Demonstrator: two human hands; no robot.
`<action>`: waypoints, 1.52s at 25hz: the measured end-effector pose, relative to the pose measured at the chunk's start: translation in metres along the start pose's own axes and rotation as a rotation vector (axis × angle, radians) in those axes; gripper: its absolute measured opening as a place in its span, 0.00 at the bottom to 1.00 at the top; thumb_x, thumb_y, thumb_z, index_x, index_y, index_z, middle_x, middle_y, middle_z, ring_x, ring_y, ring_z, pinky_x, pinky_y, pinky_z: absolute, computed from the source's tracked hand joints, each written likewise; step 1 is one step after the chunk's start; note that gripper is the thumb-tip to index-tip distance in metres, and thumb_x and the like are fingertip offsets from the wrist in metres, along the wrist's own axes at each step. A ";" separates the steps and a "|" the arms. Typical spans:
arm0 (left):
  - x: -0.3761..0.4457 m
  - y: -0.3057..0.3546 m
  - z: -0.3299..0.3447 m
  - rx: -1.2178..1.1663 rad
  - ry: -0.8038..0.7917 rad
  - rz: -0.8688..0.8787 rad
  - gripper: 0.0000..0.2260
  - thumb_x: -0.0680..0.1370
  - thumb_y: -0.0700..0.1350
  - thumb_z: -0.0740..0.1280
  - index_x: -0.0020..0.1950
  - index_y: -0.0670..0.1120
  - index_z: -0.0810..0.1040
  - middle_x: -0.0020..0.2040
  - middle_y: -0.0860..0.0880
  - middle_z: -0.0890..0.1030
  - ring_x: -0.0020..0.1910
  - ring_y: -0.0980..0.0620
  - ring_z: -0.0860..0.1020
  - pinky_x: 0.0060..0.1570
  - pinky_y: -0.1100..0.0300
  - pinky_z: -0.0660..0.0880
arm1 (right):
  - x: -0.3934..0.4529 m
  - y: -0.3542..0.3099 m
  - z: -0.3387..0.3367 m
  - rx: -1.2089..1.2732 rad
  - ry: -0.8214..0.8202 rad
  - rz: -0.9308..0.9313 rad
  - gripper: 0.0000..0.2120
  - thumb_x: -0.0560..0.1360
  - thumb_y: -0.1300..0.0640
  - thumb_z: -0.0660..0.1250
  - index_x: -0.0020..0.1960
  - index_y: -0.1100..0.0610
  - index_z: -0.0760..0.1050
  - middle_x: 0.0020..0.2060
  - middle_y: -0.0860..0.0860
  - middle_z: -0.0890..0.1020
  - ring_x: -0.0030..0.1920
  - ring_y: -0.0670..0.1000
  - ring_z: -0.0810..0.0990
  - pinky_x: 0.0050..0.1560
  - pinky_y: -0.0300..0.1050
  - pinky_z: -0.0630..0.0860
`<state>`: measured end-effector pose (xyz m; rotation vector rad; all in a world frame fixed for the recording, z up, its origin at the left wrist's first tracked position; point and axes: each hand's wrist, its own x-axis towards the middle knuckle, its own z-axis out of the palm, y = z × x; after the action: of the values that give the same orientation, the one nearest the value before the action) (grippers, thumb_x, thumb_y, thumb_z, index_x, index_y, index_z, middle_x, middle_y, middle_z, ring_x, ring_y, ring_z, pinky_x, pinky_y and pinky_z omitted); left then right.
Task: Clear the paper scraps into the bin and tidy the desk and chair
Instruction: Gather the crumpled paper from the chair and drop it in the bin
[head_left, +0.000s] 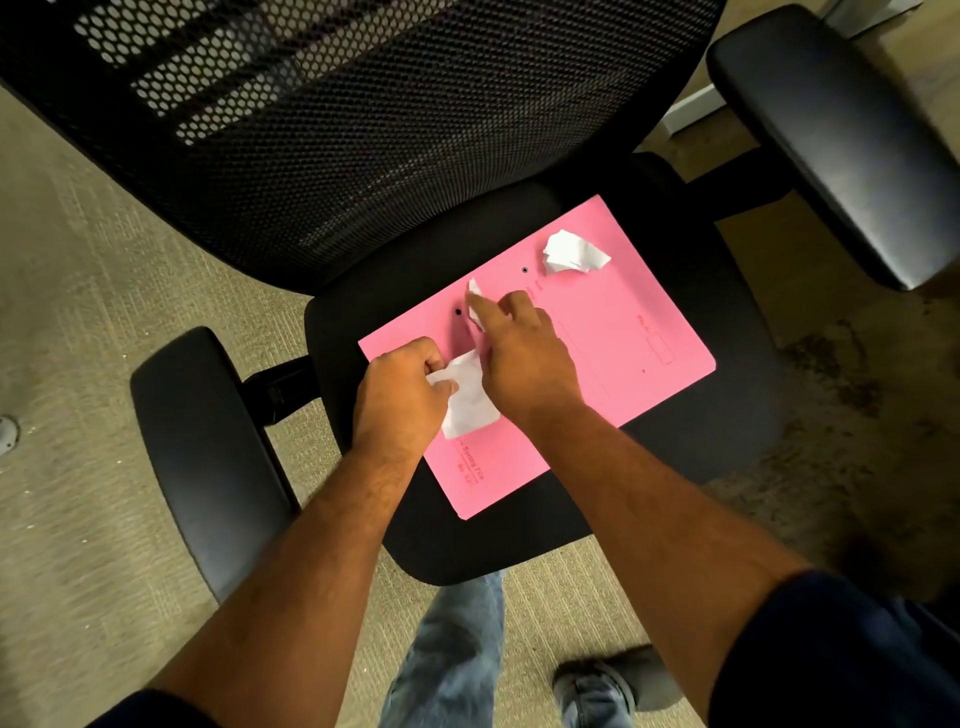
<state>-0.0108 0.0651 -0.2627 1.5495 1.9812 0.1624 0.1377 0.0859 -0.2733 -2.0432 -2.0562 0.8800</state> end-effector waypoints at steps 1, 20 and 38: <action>0.000 0.000 0.000 0.009 -0.013 0.004 0.13 0.74 0.44 0.81 0.42 0.54 0.77 0.39 0.58 0.81 0.38 0.57 0.82 0.33 0.63 0.77 | 0.005 0.000 -0.002 -0.067 -0.028 -0.037 0.33 0.79 0.54 0.73 0.81 0.46 0.64 0.71 0.54 0.72 0.69 0.59 0.74 0.63 0.57 0.82; 0.010 -0.001 0.002 -0.001 0.069 0.030 0.11 0.72 0.40 0.80 0.53 0.42 0.86 0.59 0.54 0.77 0.62 0.50 0.73 0.51 0.49 0.83 | 0.019 0.033 -0.021 -0.148 0.218 -0.122 0.11 0.79 0.56 0.71 0.59 0.59 0.84 0.73 0.58 0.76 0.72 0.62 0.74 0.65 0.61 0.78; 0.008 0.010 0.014 -0.055 0.038 0.049 0.08 0.77 0.42 0.76 0.55 0.46 0.84 0.56 0.54 0.81 0.55 0.50 0.80 0.46 0.51 0.84 | 0.045 0.073 -0.051 -0.189 0.153 -0.100 0.11 0.84 0.57 0.65 0.60 0.58 0.84 0.62 0.53 0.84 0.60 0.55 0.82 0.63 0.51 0.81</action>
<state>0.0043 0.0717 -0.2727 1.5709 1.9527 0.2664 0.2213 0.1391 -0.2797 -2.0031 -2.2077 0.5127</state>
